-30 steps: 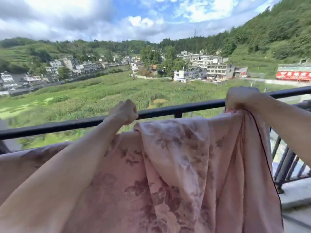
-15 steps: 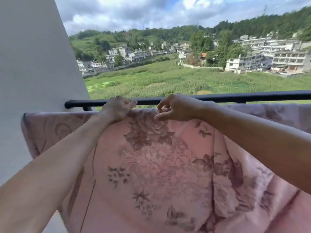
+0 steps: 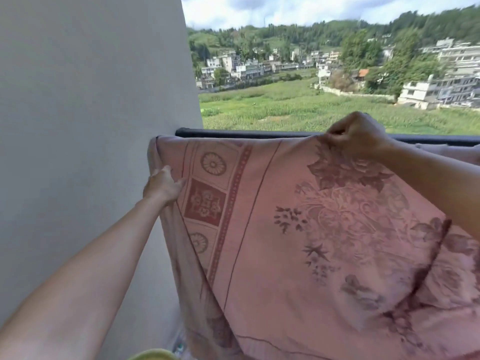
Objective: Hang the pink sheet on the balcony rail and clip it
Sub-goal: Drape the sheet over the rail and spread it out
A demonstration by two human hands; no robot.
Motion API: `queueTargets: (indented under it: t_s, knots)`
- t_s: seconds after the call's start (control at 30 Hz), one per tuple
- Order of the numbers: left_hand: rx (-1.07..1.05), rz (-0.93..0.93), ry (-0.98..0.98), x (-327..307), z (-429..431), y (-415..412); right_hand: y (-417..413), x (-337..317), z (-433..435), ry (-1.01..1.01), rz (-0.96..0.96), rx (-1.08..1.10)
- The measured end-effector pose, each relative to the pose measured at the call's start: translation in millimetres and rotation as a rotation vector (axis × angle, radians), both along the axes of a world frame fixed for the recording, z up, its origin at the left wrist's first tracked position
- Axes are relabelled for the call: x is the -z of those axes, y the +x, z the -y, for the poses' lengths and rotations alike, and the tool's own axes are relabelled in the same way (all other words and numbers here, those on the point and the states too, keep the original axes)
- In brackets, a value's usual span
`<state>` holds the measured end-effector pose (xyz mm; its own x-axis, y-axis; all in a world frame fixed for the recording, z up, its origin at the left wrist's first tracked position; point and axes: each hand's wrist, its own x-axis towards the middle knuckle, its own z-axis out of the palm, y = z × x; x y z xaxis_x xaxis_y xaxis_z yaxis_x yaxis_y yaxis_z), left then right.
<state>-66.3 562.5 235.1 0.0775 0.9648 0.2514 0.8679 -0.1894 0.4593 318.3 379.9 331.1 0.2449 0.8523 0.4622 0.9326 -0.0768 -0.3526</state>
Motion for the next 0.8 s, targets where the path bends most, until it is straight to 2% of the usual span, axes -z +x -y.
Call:
queueTargets:
  t_s: [0.1,0.17,0.23,0.33,0.43,0.5,0.63,0.73,0.8]
  knots:
    - [0.008,0.074,-0.004,0.6,-12.1,0.8,7.1,-8.3,-22.3,0.111,-0.101,0.181]
    - [-0.022,0.111,-0.002,-1.7,-21.7,-2.8,11.4,-14.5,-43.4,0.093,-0.103,0.272]
    - [-0.068,0.136,0.010,-5.6,-35.6,-8.1,1.6,-22.9,-67.3,0.035,-0.059,0.262]
    - [-0.102,0.223,0.004,-11.2,-55.9,-8.9,-53.0,-31.2,-90.7,0.002,0.108,0.048]
    - [-0.092,0.419,-0.031,-14.4,-76.4,-4.5,-106.9,-20.4,-119.3,-0.084,0.183,-0.227]
    - [-0.118,0.505,-0.001,-14.0,-85.4,-5.9,-130.3,-4.0,-136.8,-0.154,0.251,-0.270]
    - [-0.136,0.476,0.151,-10.8,-98.0,-19.3,-148.2,14.4,-150.6,-0.020,0.244,-0.266]
    - [0.015,0.527,0.262,-13.0,-87.6,-32.6,-149.5,8.4,-147.4,0.086,0.207,-0.212]
    - [0.119,0.579,0.297,-19.1,-72.1,-40.3,-144.4,-1.7,-144.6,0.208,0.164,-0.083]
